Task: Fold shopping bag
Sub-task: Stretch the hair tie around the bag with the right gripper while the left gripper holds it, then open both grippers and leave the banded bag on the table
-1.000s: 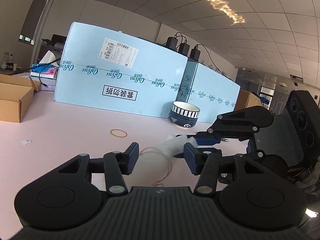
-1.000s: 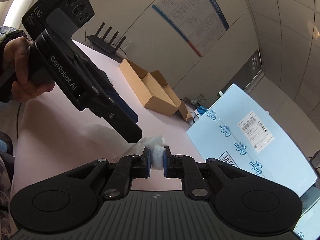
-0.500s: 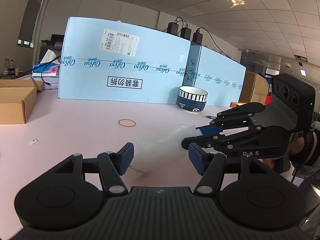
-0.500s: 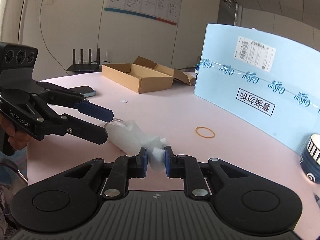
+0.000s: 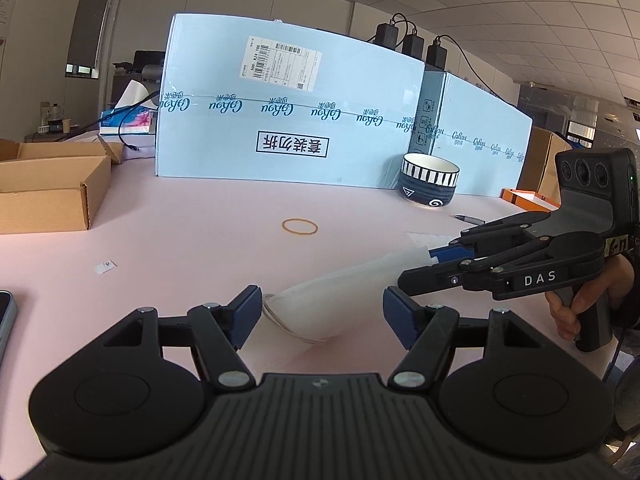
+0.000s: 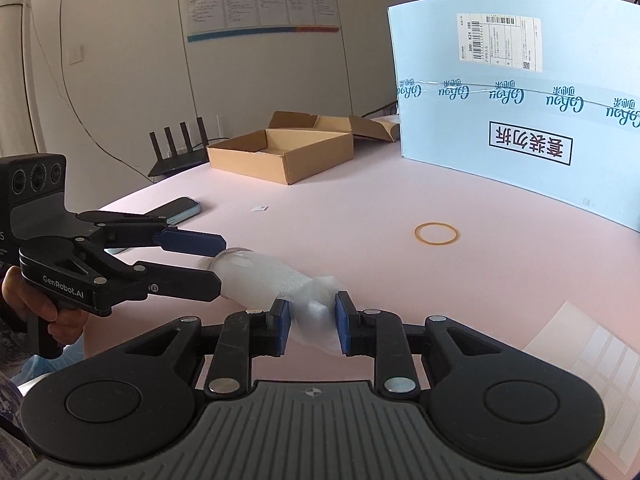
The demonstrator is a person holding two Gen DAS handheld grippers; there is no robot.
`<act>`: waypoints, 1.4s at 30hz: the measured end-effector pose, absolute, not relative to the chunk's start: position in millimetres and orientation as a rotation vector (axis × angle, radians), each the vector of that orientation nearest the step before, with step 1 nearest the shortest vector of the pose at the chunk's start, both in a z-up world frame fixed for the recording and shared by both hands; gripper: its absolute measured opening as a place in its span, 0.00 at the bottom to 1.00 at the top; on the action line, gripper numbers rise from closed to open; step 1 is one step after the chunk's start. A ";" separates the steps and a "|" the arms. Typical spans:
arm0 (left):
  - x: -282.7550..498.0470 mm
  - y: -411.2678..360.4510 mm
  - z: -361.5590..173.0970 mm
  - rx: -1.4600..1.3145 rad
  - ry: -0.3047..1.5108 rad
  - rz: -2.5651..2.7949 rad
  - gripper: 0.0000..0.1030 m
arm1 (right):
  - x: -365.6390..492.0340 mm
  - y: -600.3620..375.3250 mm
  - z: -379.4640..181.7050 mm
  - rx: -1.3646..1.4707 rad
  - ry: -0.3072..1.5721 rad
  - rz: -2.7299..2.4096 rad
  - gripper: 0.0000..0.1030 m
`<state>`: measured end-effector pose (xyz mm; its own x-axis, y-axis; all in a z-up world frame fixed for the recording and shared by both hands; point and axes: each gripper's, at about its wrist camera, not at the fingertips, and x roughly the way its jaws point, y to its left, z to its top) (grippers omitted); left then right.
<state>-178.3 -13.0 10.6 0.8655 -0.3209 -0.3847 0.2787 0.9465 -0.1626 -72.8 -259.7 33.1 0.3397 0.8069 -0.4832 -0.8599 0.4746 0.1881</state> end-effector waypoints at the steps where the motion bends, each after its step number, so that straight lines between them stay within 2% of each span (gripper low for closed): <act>1: -177.7 -14.3 10.2 -0.102 0.423 -0.325 0.63 | -73.1 -258.9 33.4 -0.107 0.562 1.090 0.20; 14: -171.3 -34.9 16.1 -0.096 0.411 -0.424 0.65 | -70.4 -249.0 32.0 -0.107 0.578 1.116 0.22; 18: -172.4 -30.5 9.3 -0.099 0.447 -0.415 0.67 | -69.2 -254.8 35.3 -0.092 0.573 1.102 0.42; 22: -178.1 -20.8 11.0 -0.125 0.447 -0.407 0.67 | -68.5 -270.0 44.7 -0.019 0.550 1.080 0.52; 24: -182.0 -18.6 14.1 -0.116 0.439 -0.404 0.67 | -71.3 -278.9 50.7 0.002 0.518 1.042 0.71; 31: -200.1 -12.5 20.0 -0.013 0.430 -0.360 0.70 | -88.6 -306.6 63.9 0.040 0.445 0.981 0.72; 38: -215.8 -19.3 36.5 0.324 0.355 -0.274 0.72 | -105.0 -302.3 78.1 -0.078 0.386 1.016 0.72; 40: -217.3 -22.9 37.7 0.425 0.353 -0.289 0.72 | -109.1 -291.3 81.1 -0.167 0.388 1.047 0.76; 41: -218.2 -24.7 38.2 0.474 0.354 -0.297 0.74 | -110.8 -285.6 81.8 -0.213 0.392 1.061 0.80; 42: -218.6 -26.3 38.6 0.513 0.359 -0.303 0.78 | -111.6 -279.1 81.6 -0.261 0.402 1.075 0.81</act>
